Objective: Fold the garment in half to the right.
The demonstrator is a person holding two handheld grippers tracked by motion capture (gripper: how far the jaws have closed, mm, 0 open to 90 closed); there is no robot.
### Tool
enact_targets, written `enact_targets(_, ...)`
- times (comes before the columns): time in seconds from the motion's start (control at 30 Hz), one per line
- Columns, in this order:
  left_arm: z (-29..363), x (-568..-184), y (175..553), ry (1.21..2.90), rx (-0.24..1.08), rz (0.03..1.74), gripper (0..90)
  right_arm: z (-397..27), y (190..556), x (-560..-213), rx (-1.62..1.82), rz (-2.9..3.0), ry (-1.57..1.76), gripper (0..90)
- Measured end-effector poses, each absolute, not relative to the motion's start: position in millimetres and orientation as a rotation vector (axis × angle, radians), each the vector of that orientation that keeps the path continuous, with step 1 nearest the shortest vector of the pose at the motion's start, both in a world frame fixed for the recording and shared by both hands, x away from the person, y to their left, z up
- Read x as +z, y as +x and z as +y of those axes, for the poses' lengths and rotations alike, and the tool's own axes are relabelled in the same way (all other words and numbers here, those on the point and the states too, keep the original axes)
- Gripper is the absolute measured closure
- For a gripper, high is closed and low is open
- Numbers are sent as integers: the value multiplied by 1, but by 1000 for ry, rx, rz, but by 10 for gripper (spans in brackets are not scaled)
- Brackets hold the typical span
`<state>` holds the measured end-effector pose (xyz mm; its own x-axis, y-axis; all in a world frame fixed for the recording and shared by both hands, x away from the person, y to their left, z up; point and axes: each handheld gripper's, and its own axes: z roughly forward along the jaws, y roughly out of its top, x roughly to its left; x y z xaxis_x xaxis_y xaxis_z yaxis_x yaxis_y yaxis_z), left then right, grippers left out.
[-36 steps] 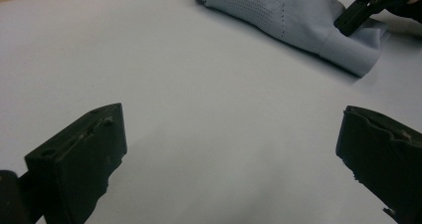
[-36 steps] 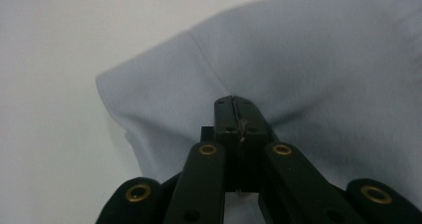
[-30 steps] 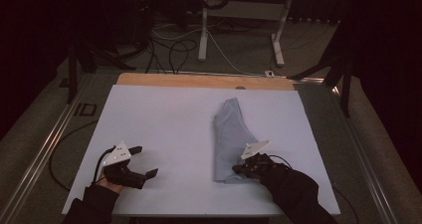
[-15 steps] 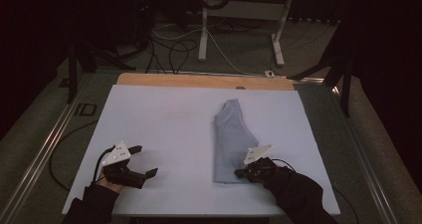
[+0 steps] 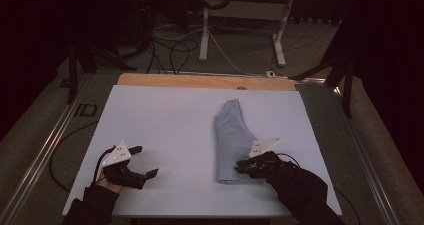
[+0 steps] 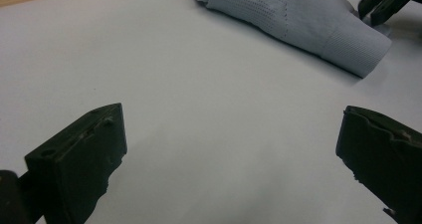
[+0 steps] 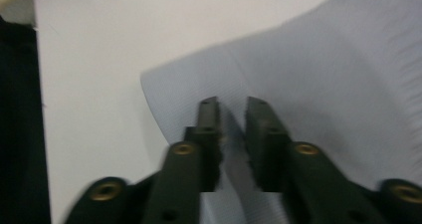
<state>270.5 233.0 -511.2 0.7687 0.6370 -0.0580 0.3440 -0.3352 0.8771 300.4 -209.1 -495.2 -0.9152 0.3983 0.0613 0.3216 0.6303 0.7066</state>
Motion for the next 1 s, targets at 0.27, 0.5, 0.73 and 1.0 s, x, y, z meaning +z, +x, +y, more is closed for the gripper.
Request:
enact_targets(0.27, 233, -511, 271, 1953, 363, 745, 6, -214, 307, -483, 1251, 2714, 597, 266)
enact_targets(0.5, 234, -511, 271, 1953, 363, 743, 6, -222, 313, -480, 1323, 2675, 650, 87)
enact_targets(0.73, 234, -511, 270, 1957, 358, 738, 6, -229, 315, -484, 1294, 2576, 662, 86)
enact_targets(1.0, 236, -510, 269, 1953, 360, 736, 6, -242, 314, -484, 1310, 2513, 729, 86)
